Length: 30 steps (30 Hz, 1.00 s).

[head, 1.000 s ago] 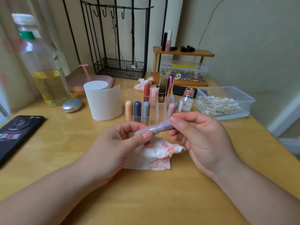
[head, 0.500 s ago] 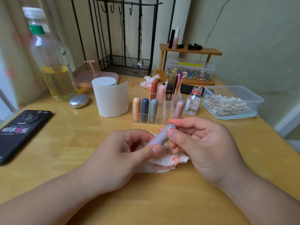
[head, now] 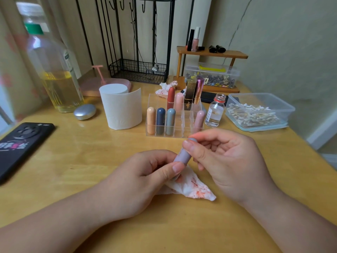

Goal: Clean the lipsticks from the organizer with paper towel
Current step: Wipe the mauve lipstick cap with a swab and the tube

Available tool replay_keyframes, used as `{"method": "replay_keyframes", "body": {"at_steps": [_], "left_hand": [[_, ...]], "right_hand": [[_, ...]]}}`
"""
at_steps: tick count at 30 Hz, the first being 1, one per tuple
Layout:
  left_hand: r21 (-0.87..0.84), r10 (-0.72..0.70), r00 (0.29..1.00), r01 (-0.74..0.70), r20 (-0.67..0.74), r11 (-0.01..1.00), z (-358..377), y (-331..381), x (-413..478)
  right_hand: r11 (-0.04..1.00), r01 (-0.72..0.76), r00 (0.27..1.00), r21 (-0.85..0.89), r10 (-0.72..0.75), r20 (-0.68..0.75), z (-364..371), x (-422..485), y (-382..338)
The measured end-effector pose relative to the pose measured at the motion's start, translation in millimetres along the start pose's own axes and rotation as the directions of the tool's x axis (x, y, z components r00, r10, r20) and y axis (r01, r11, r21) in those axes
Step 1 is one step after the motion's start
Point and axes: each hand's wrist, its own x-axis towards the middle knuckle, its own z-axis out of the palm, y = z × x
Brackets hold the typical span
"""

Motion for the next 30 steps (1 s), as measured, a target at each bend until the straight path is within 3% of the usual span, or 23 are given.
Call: {"method": "replay_keyframes", "body": {"at_steps": [12, 17, 24, 30], "left_hand": [[0.099, 0.046, 0.976, -0.026, -0.213, 0.995, -0.5, -3.0, 7.4], [0.110, 0.043, 0.954, -0.010, -0.297, 0.994, -9.5, -7.1, 11.6], [0.332, 0.058, 0.926, 0.075, -0.373, 0.940, -15.5, -9.4, 13.0], [0.400, 0.046, 0.938, 0.101, -0.344, 0.911, -18.0, -6.5, 12.0]], "right_hand": [[1.000, -0.017, 1.000, 0.000, 0.017, 0.019, 2.7, 1.2, 8.4], [0.979, 0.029, 1.000, -0.201, -0.029, 0.005, -8.5, 23.0, -4.4], [0.847, 0.080, 0.990, -0.525, -0.129, -0.057, -29.1, 81.1, -8.9], [0.747, 0.096, 0.994, -0.657, -0.108, 0.022, -28.1, 105.4, 7.4]]}}
